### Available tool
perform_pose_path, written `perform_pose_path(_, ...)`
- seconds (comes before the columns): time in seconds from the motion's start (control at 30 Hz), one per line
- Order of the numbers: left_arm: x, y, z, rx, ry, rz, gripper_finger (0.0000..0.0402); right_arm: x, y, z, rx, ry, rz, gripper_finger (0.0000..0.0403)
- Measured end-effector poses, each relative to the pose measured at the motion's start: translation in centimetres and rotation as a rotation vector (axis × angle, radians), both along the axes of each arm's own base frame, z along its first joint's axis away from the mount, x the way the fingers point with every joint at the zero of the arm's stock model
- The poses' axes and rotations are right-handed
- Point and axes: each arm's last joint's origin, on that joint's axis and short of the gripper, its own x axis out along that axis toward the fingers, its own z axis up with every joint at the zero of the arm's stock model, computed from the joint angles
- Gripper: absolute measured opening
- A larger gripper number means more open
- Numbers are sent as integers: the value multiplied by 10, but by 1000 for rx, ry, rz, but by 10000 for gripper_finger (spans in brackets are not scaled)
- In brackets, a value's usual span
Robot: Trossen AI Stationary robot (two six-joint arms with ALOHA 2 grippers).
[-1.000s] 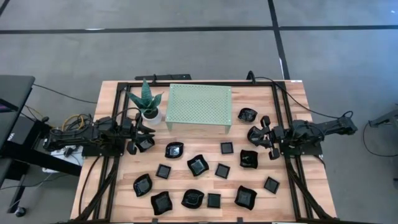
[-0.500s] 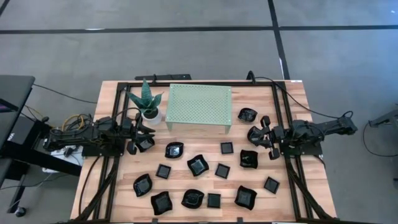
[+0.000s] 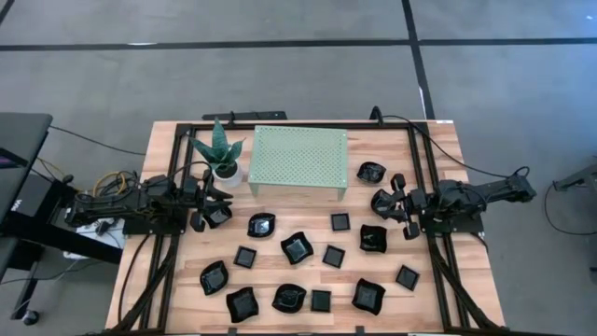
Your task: Pick & Place Mini shaped plates
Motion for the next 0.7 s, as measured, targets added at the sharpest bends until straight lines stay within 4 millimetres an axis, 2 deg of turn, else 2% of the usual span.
perform_pose_path(0.7, 0, 0, 0, 0, 0, -1, 92, 0, 0, 0, -16, -2, 0, 75)
